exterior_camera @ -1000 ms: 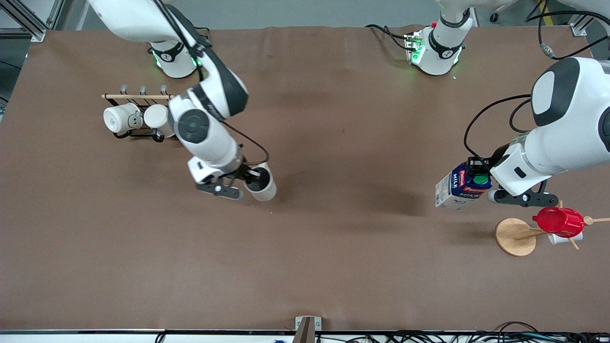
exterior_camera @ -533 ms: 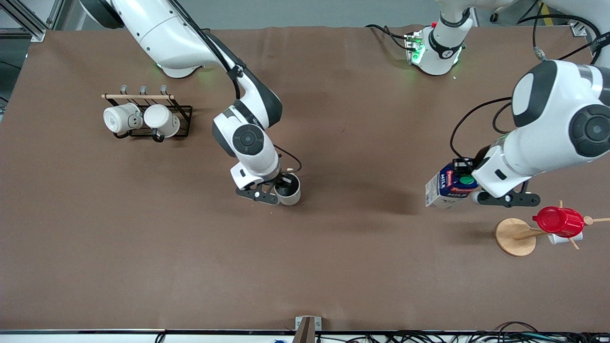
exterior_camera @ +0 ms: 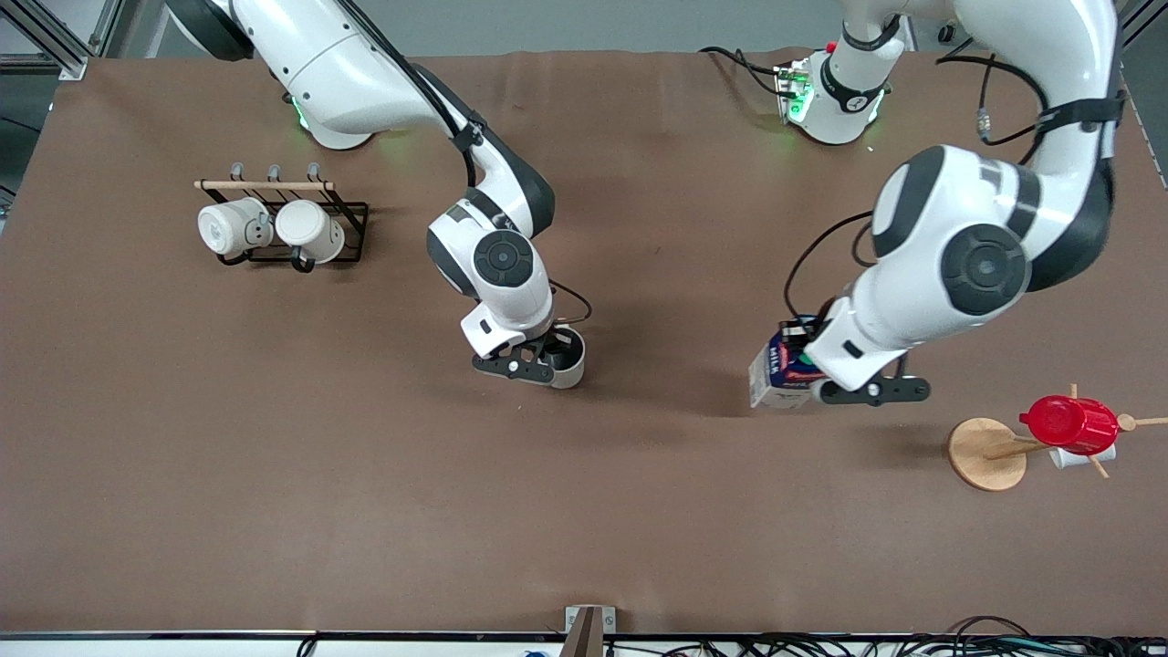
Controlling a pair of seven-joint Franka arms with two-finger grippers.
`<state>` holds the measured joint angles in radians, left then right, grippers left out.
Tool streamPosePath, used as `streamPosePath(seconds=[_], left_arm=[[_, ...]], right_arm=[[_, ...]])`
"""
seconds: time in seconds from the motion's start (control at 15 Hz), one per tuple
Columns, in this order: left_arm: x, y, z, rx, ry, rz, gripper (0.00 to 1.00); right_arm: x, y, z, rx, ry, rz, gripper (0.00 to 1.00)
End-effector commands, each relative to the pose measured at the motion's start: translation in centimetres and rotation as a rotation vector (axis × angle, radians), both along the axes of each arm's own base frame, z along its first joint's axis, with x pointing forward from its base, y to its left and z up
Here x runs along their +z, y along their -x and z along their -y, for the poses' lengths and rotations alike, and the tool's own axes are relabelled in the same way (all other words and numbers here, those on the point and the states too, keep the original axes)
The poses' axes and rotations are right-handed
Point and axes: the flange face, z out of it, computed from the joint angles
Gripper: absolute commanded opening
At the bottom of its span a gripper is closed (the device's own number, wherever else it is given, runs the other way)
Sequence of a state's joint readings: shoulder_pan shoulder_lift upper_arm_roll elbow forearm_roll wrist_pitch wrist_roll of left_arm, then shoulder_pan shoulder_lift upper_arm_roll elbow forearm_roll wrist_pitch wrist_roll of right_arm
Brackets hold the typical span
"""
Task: Place cup and milk on table
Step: 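Carry the mug and milk toward the table middle with both grippers, then set down the mug, open the right gripper and withdraw it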
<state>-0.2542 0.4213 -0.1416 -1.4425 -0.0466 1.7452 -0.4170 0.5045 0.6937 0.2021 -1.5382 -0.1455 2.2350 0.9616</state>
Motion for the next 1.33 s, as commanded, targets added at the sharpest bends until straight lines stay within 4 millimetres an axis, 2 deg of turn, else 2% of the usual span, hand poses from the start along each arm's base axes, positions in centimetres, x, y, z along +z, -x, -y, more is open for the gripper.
streamPosePath(seconds=[0.0, 0.07, 0.13, 0.33, 0.47, 0.53, 0.73, 0.87, 0.93, 1.13, 1.27], left_arm=[[-0.2, 1.1, 4.5, 0.047, 0.006, -0.001, 0.24], [0.0, 1.6, 6.0, 0.063, 0.005, 0.003, 0.23], [-0.5, 2.1, 7.6, 0.076, -0.001, -0.004, 0.23], [-1.9, 3.2, 12.0, 0.129, -0.016, -0.017, 0.23], [-3.6, 4.6, 15.4, 0.149, -0.024, -0.022, 0.23], [-3.9, 4.9, 16.6, 0.170, -0.014, -0.006, 0.23], [-5.7, 6.3, 19.8, 0.178, 0.001, 0.011, 0.23], [-6.1, 6.4, 20.8, 0.171, 0.016, 0.020, 0.23], [-6.7, 7.3, 21.9, 0.153, 0.012, 0.013, 0.23], [-7.4, 7.5, 22.6, 0.169, 0.040, -0.009, 0.23], [-8.0, 7.9, 23.7, 0.167, 0.049, -0.013, 0.23]], right_arm=[[-0.5, -0.3, -0.2, -0.020, 0.012, 0.007, 0.53], [-0.7, -0.3, -0.2, -0.020, 0.014, 0.007, 0.93], [-0.6, -0.3, -0.2, -0.020, 0.013, 0.008, 1.00], [0.4, -0.7, 0.1, -0.023, 0.011, 0.011, 1.00], [3.8, -1.5, 1.4, -0.035, 0.016, 0.023, 1.00], [6.7, -1.7, 2.9, -0.043, 0.046, 0.009, 1.00], [15.0, -3.0, 9.5, 0.005, 0.100, -0.015, 1.00], [20.3, -3.9, 15.5, -0.002, 0.123, -0.018, 1.00], [22.5, -4.2, 18.5, 0.003, 0.129, -0.017, 1.00], [28.3, -4.5, 27.7, 0.008, 0.145, -0.010, 1.00], [32.1, -3.6, 32.2, 0.030, 0.149, 0.006, 1.00]])
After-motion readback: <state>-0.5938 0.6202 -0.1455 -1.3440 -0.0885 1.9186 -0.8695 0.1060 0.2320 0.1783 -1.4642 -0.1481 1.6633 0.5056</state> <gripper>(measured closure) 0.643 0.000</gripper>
